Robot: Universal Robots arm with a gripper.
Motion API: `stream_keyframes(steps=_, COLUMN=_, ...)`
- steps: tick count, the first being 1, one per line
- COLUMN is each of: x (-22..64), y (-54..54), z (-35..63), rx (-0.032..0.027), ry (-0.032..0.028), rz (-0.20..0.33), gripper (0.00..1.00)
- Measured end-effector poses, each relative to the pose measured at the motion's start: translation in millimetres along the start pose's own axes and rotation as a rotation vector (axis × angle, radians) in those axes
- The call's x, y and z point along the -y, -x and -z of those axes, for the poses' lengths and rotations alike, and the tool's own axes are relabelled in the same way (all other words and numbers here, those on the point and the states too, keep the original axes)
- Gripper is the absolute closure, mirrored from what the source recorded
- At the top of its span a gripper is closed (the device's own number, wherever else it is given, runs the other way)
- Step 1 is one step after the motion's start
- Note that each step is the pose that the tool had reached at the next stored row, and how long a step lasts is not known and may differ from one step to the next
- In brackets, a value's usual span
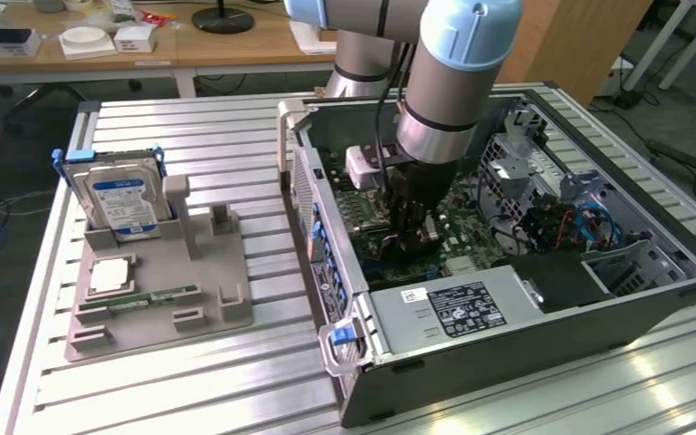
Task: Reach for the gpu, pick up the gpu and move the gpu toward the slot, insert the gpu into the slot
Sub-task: 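Insert the gpu into the slot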
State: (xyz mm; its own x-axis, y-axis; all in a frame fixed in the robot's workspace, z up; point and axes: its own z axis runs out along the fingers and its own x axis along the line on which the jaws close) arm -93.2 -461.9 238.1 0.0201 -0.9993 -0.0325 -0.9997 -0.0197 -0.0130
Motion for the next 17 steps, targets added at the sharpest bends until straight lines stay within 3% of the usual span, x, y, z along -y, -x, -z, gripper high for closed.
stream_keyframes(steps=8, x=0.1, y=0.4, z=11.6, rx=-0.0001, ry=-0.0015, rz=0.0, gripper=0.67)
stream_keyframes(steps=17, x=0.4, y=1.3, z=35.1, rx=-0.0023, ry=-0.0035, rz=0.0, gripper=0.67)
